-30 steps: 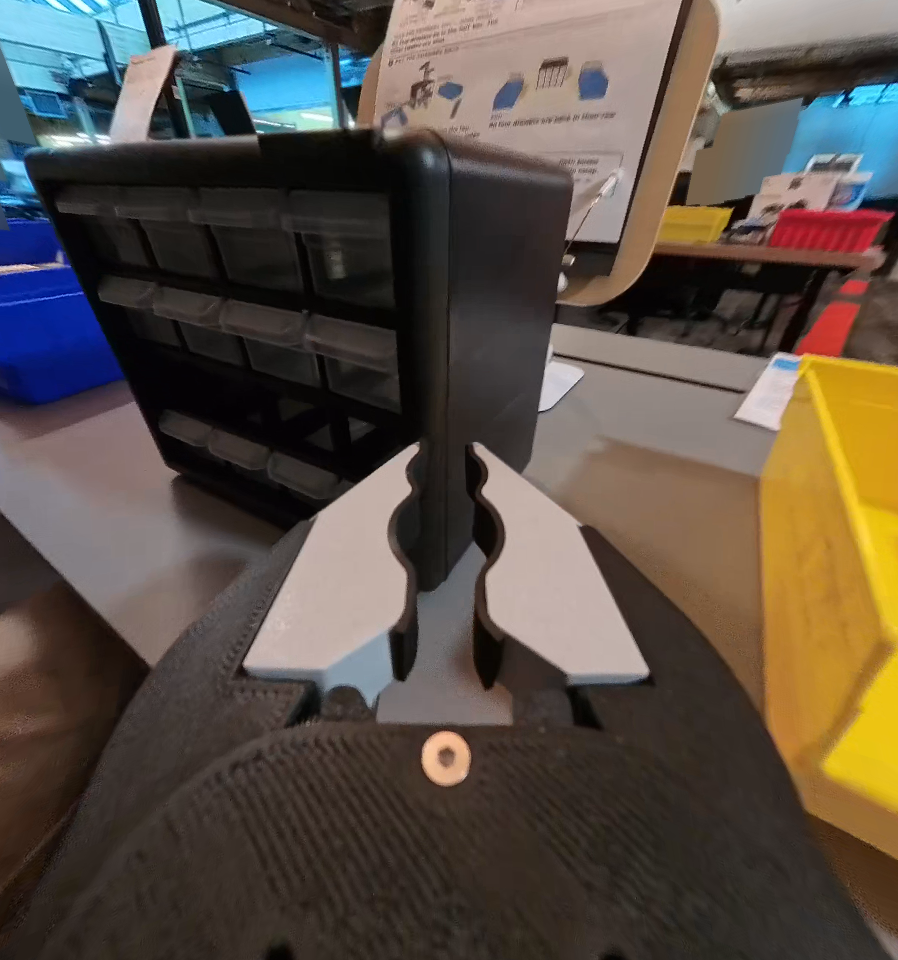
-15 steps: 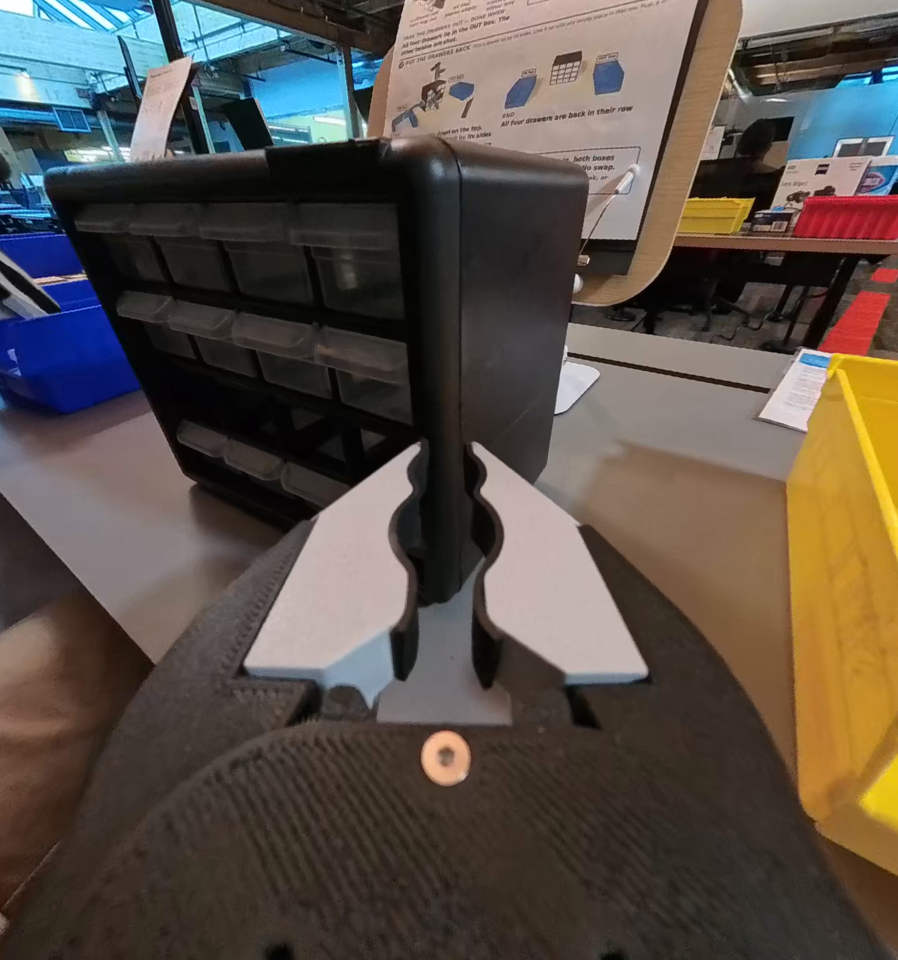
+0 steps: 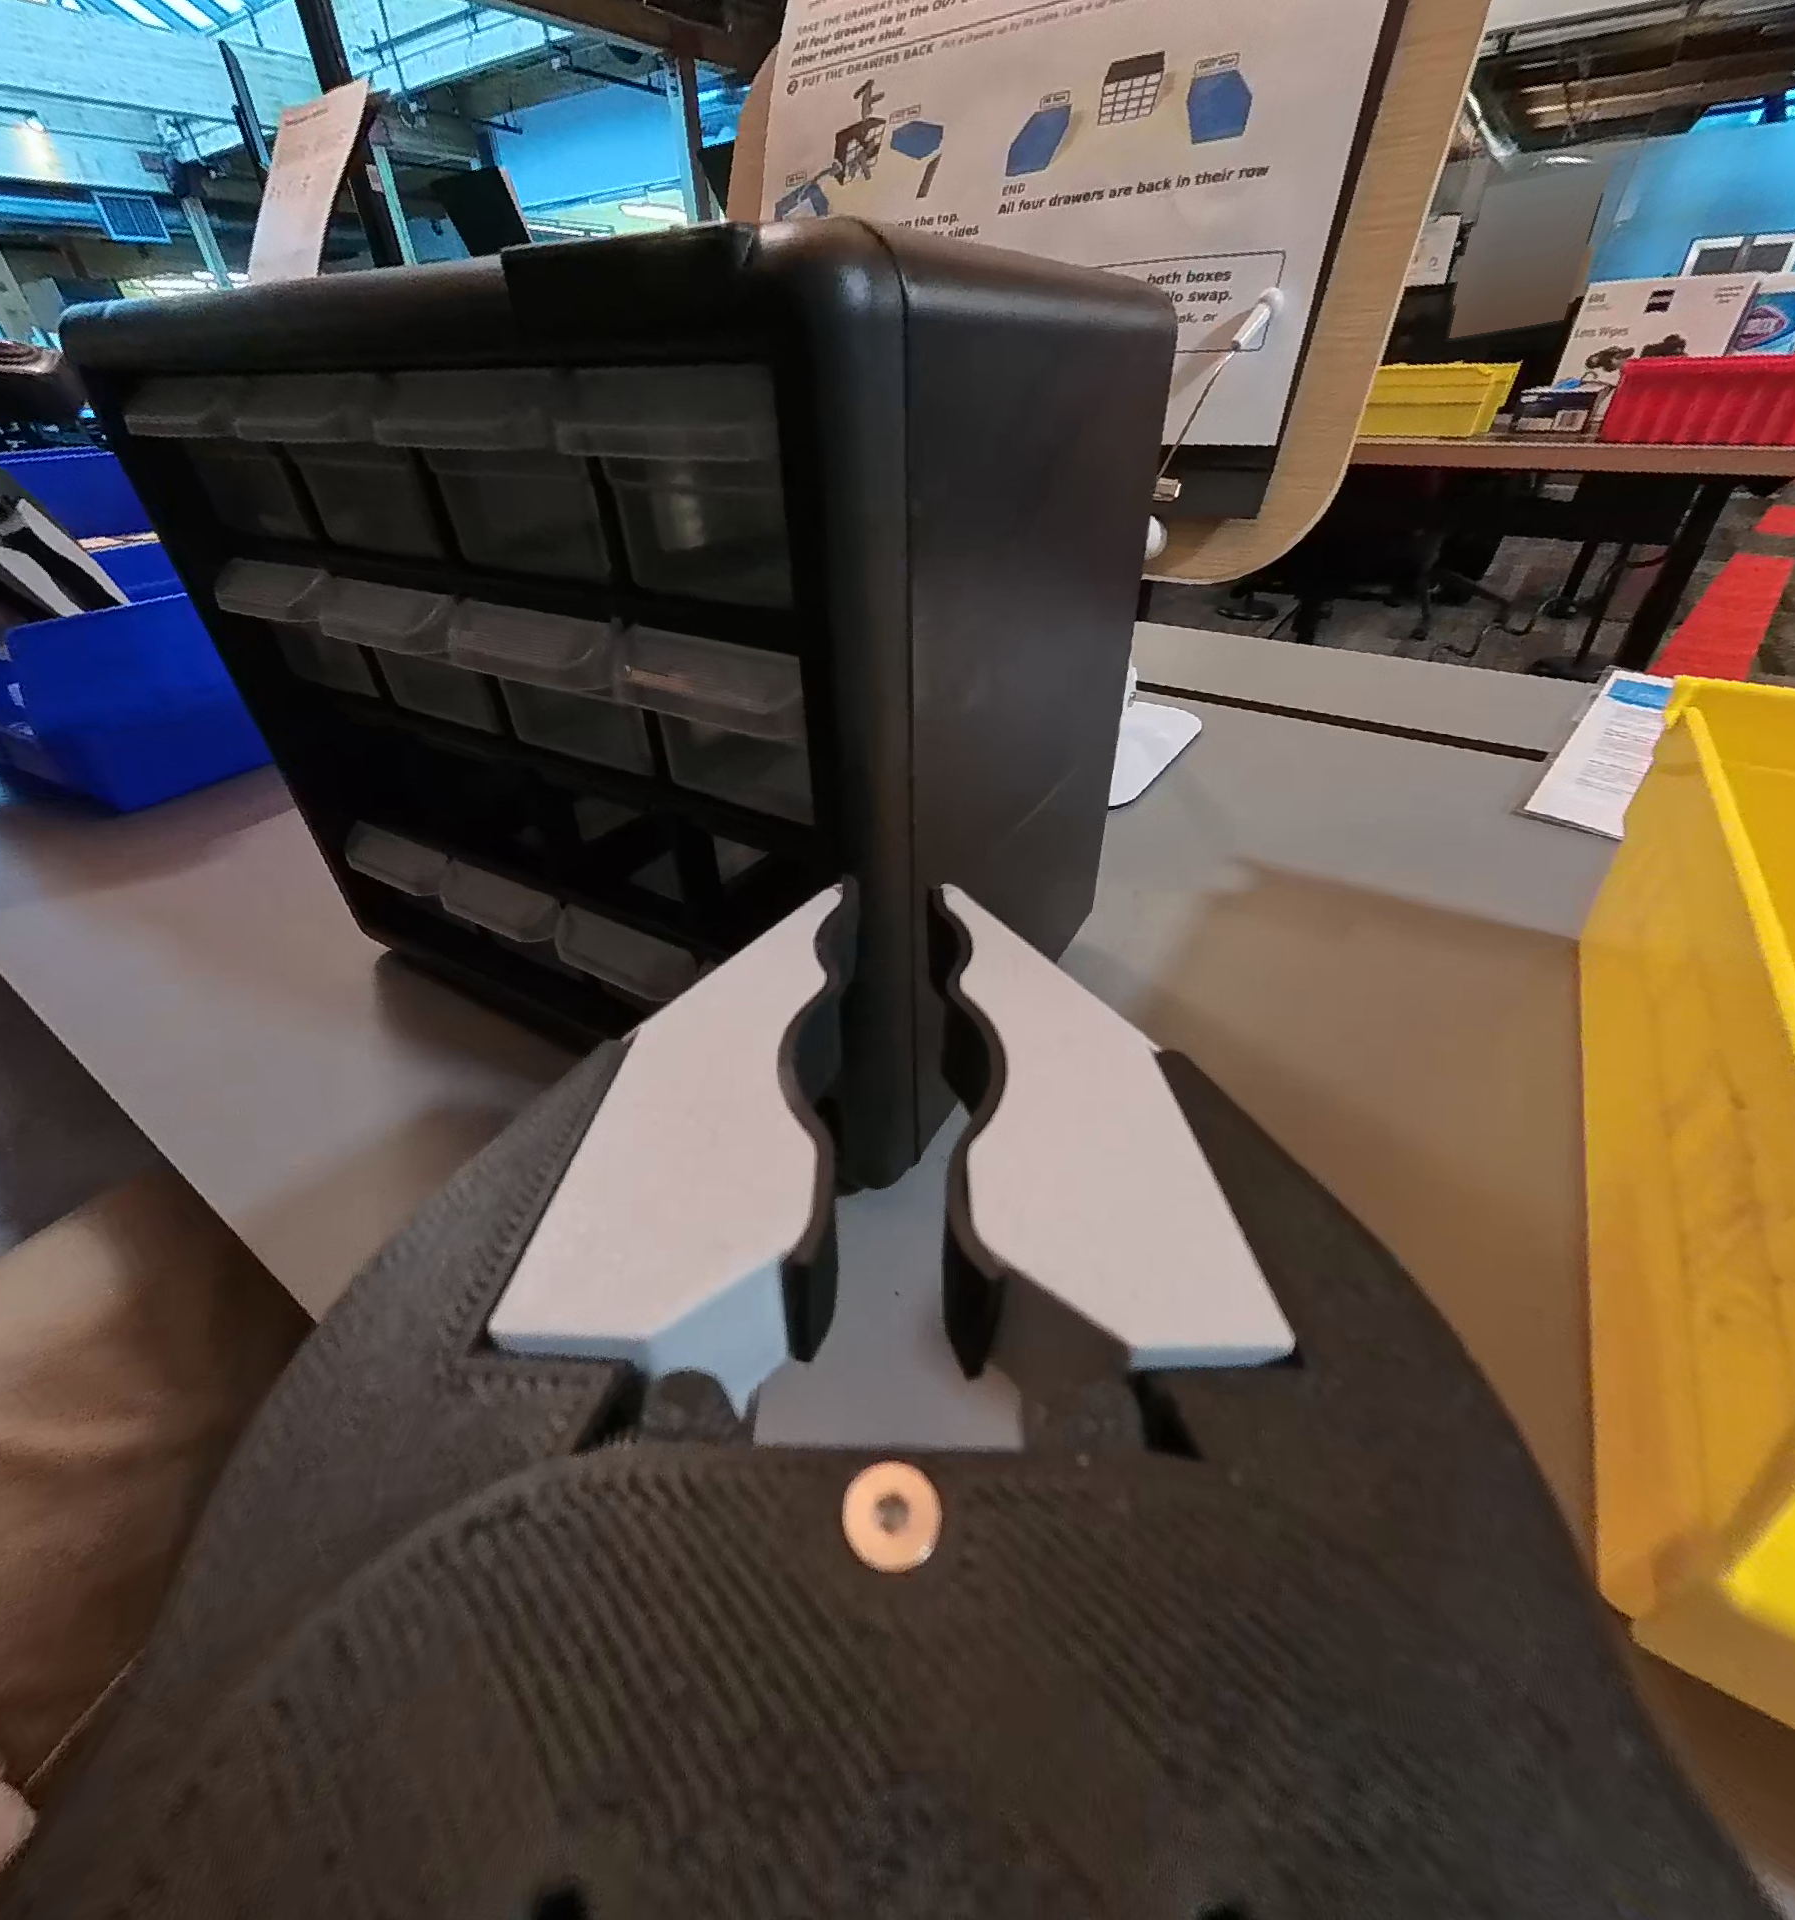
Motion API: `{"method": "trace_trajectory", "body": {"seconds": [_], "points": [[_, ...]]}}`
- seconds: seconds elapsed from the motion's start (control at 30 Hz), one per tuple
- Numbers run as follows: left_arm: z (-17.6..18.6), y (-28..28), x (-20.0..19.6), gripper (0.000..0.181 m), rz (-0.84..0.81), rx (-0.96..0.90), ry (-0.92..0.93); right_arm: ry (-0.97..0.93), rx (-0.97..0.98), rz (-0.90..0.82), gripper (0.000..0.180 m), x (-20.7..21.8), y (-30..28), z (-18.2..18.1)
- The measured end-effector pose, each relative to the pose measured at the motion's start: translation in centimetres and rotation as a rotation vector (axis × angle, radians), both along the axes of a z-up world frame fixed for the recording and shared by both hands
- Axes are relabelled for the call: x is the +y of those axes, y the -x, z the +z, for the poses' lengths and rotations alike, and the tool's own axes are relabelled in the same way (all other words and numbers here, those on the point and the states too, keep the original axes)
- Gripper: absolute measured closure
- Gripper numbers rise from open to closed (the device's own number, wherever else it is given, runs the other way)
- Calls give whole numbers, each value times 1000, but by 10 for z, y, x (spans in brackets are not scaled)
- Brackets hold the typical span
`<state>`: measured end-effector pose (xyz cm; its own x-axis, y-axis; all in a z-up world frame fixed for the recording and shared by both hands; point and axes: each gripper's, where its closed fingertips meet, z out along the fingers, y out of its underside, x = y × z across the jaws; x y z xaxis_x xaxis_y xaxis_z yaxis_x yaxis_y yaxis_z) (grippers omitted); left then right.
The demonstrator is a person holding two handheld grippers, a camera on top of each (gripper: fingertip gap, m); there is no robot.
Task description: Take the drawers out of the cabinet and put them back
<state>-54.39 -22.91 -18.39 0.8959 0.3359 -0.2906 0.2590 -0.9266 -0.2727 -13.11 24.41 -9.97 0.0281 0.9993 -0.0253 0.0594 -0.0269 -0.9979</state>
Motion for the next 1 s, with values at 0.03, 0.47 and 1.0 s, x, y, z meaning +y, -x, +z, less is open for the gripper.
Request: {"method": "trace_trajectory", "body": {"seconds": [0.03, 0.47, 1.0], "points": [[0, -1, 0, 158, 0, -4, 4, 0, -1, 1, 168, 0, 0, 0], [0, -12, -6, 157, -40, -35, 83, 9, 1, 6, 168, -1, -1, 1], [-2, -10, -2, 159, -97, -28, 143, 7, -5, 14, 169, -3, 1, -1]]}}
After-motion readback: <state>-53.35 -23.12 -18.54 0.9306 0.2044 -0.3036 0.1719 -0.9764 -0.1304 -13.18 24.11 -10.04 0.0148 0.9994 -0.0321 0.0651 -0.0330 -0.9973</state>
